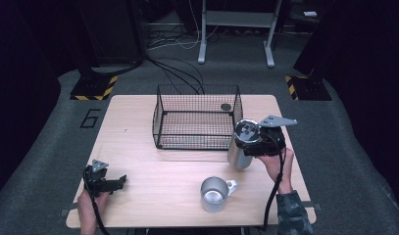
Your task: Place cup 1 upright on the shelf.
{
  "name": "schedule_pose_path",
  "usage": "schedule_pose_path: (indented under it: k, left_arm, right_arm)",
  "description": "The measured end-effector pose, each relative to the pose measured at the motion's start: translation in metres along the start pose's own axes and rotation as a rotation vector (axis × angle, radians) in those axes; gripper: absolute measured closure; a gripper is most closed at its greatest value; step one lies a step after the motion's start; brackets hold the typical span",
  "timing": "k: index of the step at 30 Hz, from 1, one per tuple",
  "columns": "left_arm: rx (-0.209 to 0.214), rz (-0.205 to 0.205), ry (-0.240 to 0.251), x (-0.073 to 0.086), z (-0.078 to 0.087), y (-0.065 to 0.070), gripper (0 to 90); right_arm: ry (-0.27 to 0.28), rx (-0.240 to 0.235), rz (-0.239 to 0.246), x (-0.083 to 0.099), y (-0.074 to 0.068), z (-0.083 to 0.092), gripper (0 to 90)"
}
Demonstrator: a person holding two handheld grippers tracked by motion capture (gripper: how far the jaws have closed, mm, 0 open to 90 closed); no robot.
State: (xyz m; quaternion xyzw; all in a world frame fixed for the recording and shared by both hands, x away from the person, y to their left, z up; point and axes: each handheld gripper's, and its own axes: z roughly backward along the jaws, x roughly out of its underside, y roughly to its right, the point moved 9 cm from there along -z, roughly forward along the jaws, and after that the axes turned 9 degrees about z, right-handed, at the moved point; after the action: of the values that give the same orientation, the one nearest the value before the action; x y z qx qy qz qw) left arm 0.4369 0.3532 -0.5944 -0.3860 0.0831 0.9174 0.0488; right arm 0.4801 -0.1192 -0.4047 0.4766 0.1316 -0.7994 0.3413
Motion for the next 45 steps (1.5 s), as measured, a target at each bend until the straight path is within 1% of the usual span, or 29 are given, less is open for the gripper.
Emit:
schedule_pose_path:
  k: [4, 6, 10, 11, 15, 16, 20, 26, 28, 33, 36, 40, 45]
  left_arm:
    - [0.0, 0.0, 0.0, 0.0, 0.0, 0.0, 0.4]
    - [0.0, 0.0, 0.0, 0.0, 0.0, 0.0, 0.4]
    - [0.0, 0.0, 0.0, 0.0, 0.0, 0.0, 0.4]
    - [0.0, 0.0, -0.001, 0.0, 0.0, 0.0, 0.4]
    - [0.0, 0.0, -0.001, 0.0, 0.0, 0.0, 0.4]
    - [0.0, 0.0, -0.001, 0.0, 0.0, 0.0, 0.4]
    - [0.0, 0.0, 0.0, 0.0, 0.0, 0.0, 0.4]
    - [0.0, 0.0, 0.0, 0.0, 0.0, 0.0, 0.4]
    - [0.0, 0.0, -0.001, 0.0, 0.0, 0.0, 0.4]
    - [-0.001, -0.001, 0.0, 0.0, 0.0, 0.0, 0.4]
    - [0.0, 0.0, 0.0, 0.0, 0.0, 0.0, 0.4]
    - [0.0, 0.001, 0.0, 0.0, 0.0, 0.0, 0.4]
    - [0.0, 0.0, -0.001, 0.0, 0.0, 0.0, 0.4]
  right_arm:
    - [0.006, -0.006, 0.008, -0.006, -0.001, 0.0, 3.5]
    - [0.007, -0.01, 0.001, -0.009, -0.002, 0.0, 3.5]
    - [0.013, -0.017, 0.013, -0.014, -0.003, 0.0, 3.5]
    - [0.012, -0.013, 0.006, -0.015, -0.003, 0.0, 3.5]
    - [0.016, -0.018, 0.013, -0.02, -0.005, 0.0, 3.5]
    - [0.018, -0.019, 0.022, -0.022, -0.004, 0.0, 3.5]
    - [0.02, -0.02, 0.019, -0.026, -0.004, 0.0, 3.5]
    - [0.029, -0.024, 0.028, -0.034, -0.005, 0.0, 3.5]
    - [0.029, -0.027, 0.033, -0.036, -0.005, 0.0, 3.5]
    - [0.031, -0.026, 0.027, -0.041, -0.004, -0.001, 3.5]
    - [0.035, -0.025, 0.036, -0.044, -0.002, 0.0, 3.5]
    - [0.042, -0.026, 0.032, -0.048, -0.001, 0.001, 3.5]
    - [0.046, -0.024, 0.041, -0.054, 0.0, 0.0, 3.5]
